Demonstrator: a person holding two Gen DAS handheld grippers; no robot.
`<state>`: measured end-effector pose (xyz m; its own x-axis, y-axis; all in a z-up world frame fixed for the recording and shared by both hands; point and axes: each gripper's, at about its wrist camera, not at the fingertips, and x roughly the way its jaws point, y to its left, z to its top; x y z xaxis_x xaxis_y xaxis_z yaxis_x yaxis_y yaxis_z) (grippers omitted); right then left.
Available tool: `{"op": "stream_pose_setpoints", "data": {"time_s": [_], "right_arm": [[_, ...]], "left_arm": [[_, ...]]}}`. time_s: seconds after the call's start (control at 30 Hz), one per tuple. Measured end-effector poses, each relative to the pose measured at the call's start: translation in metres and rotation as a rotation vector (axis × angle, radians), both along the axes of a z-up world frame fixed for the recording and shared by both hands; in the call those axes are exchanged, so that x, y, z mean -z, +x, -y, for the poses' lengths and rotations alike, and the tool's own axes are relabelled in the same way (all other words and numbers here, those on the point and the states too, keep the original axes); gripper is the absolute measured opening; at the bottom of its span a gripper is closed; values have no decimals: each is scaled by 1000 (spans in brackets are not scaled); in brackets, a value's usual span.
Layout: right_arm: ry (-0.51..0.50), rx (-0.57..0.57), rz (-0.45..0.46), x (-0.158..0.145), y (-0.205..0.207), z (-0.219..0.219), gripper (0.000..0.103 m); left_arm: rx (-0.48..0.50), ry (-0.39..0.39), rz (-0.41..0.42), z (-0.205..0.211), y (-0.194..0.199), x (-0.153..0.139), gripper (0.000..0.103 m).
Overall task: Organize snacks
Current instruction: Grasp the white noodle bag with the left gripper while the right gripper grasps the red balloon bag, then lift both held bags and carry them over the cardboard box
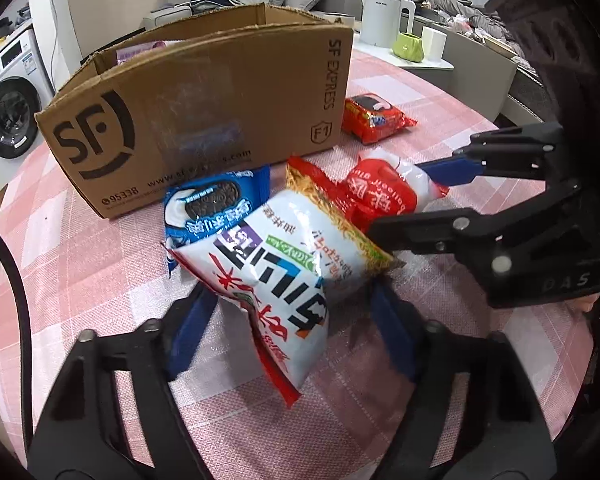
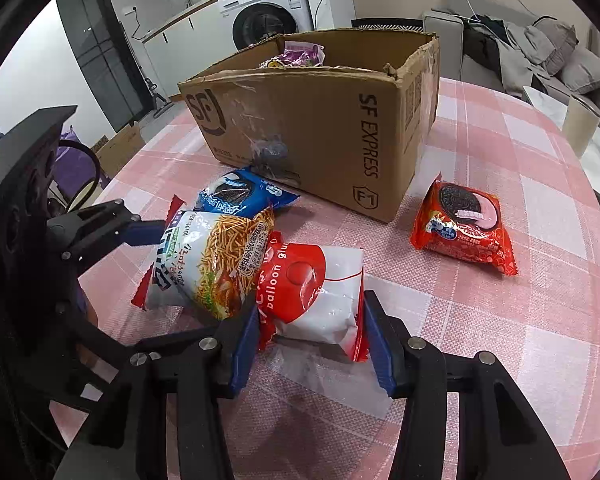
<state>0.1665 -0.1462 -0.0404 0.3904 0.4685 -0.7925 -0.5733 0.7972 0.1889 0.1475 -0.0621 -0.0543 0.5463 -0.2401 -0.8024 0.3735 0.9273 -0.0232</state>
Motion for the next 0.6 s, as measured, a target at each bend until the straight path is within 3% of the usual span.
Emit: {"op": "stream_pose_setpoints", "data": {"time_s": [0.1,0.2,0.6], "right_arm": [[1,9,4,-1,1,2,50],[13,11,7,-4,1,6,50],[79,29,60,-26,-1,21,50]], "left_arm": [[2,-16,-9,-1,1,1,50],[7,-26,4,-2,1,1,41],[6,-109,98,-11,-6,-26,39]]}}
